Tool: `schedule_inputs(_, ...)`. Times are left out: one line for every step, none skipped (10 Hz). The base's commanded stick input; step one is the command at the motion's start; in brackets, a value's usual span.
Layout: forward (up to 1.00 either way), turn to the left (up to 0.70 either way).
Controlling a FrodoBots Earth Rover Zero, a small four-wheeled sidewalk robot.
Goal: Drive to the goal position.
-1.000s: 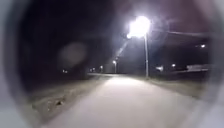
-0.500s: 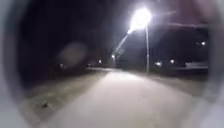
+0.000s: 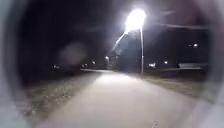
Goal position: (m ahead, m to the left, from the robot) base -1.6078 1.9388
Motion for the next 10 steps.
schedule_inputs(1.0,0.0)
schedule_inputs(1.0,0.0)
schedule_inputs(1.0,0.0)
schedule_inputs(1.0,0.0)
schedule_inputs(1.0,0.0)
schedule_inputs(1.0,0.0)
schedule_inputs(1.0,0.0)
schedule_inputs(1.0,0.04)
schedule_inputs(1.0,0.26)
schedule_inputs(1.0,0.1)
